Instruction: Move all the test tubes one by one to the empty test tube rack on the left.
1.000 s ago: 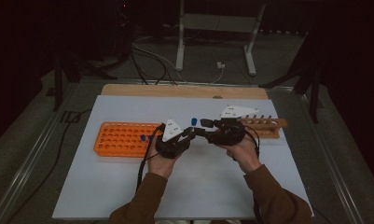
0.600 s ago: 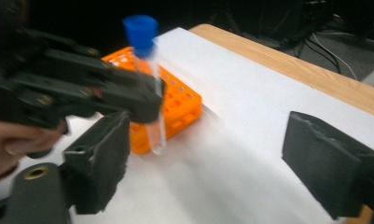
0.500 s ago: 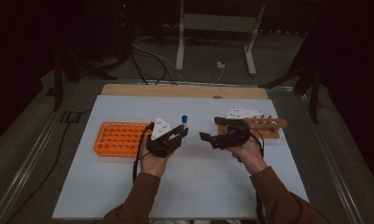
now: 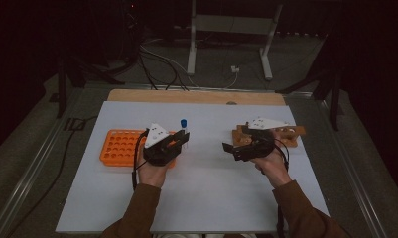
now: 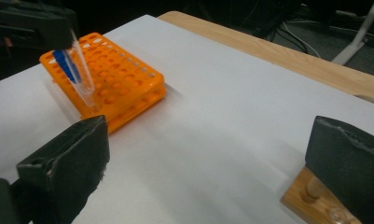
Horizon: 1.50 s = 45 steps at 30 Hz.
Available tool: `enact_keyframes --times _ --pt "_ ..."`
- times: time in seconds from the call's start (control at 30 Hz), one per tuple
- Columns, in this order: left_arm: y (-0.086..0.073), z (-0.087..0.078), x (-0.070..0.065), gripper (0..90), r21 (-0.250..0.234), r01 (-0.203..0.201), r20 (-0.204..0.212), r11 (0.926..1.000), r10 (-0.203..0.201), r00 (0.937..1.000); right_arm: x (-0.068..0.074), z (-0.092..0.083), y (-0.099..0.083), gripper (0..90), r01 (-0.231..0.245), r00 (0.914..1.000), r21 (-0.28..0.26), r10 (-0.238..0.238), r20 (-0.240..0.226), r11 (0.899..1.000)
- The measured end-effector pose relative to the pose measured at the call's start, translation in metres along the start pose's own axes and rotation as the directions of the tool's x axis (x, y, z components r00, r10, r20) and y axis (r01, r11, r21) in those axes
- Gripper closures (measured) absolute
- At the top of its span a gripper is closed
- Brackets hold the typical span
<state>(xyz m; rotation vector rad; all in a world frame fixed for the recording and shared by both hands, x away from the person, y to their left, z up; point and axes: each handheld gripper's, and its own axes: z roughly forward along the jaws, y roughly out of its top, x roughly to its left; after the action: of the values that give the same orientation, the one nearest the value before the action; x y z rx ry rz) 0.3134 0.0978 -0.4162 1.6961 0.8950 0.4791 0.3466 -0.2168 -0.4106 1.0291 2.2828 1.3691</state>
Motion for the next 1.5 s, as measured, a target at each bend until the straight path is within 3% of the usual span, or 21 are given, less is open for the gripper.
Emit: enact_keyframes --times 0.5,0.93,1.5 --pt "0.003 -0.029 0.027 78.1 -0.041 0.020 -0.069 0.9990 -0.023 0.9974 -0.014 -0.012 -0.014 0.0 -0.025 0.9986 -0.015 0.025 0.046 1.000" --pt "-0.005 -0.053 0.050 78.1 -0.071 0.036 -0.148 0.9968 -0.046 0.9880 -0.030 -0.027 -0.030 0.0 -0.078 0.9931 -0.037 0.080 0.085 0.996" --pt "-0.022 -0.065 0.064 78.0 -0.071 0.057 -0.197 0.9958 -0.070 0.9778 -0.039 -0.044 -0.045 0.0 -0.100 0.9886 -0.065 0.106 0.106 0.993"
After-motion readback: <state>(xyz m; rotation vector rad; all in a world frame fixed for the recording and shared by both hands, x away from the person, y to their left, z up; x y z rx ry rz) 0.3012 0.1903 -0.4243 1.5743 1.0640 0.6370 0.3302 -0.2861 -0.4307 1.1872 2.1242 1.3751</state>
